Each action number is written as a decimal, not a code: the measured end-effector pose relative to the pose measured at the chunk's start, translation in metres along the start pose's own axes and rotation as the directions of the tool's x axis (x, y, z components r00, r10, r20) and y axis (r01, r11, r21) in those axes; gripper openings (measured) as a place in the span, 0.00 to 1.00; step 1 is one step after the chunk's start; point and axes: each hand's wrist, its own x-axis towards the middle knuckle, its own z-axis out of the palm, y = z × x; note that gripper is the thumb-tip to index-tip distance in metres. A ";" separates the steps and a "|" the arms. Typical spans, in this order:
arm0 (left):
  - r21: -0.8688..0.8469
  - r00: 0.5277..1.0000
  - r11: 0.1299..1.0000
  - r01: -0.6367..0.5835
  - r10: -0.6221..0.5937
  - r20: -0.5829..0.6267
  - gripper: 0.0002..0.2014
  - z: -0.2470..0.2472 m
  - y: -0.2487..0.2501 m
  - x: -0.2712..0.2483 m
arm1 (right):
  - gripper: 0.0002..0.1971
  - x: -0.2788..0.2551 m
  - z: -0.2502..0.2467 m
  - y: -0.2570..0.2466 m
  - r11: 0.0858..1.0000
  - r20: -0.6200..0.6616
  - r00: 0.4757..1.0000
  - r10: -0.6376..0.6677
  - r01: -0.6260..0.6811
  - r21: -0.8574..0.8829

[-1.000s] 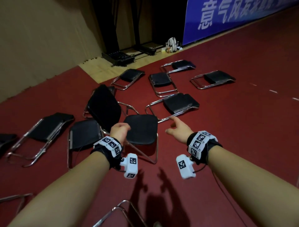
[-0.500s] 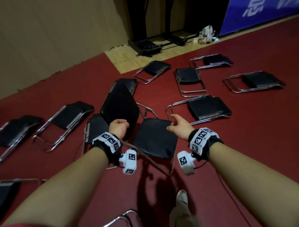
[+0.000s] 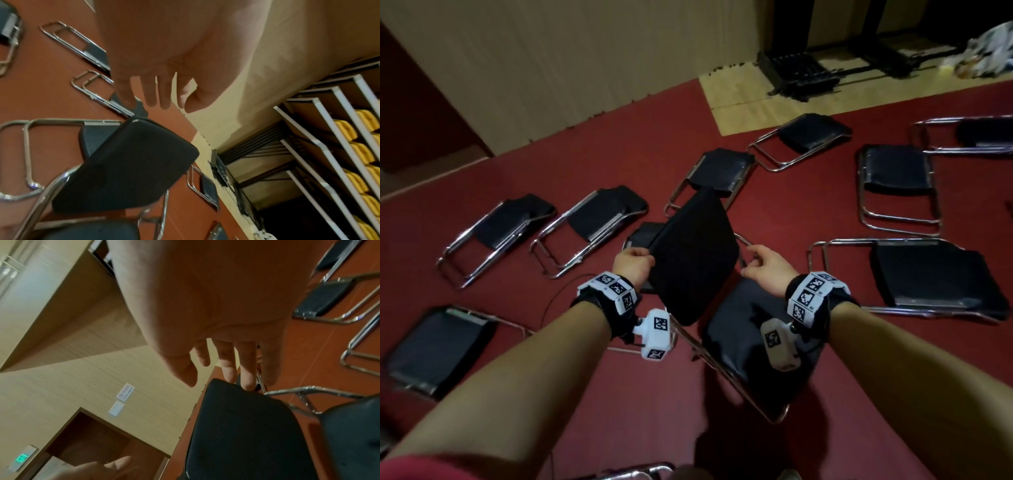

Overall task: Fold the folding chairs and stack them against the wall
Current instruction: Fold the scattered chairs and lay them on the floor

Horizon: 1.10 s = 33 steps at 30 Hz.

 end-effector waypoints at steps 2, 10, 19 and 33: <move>0.003 1.000 1.000 0.015 -0.015 -0.010 0.12 0.003 -0.006 0.039 | 0.30 0.025 0.005 -0.006 1.000 0.029 1.000 0.005 -0.005 -0.011; 0.131 0.986 0.991 0.006 -0.027 0.163 0.07 0.032 0.029 0.166 | 0.29 0.138 0.031 -0.021 0.990 0.023 0.989 0.143 -0.143 -0.022; 0.342 0.842 0.939 0.048 -0.222 0.492 0.10 0.080 0.024 0.285 | 0.16 0.233 0.071 -0.032 0.952 -0.041 0.951 0.306 -0.307 -0.011; 0.485 0.844 0.860 -0.156 -0.139 0.518 0.21 0.081 -0.006 0.262 | 0.24 0.208 0.109 0.000 0.921 0.055 0.930 0.363 -0.367 0.128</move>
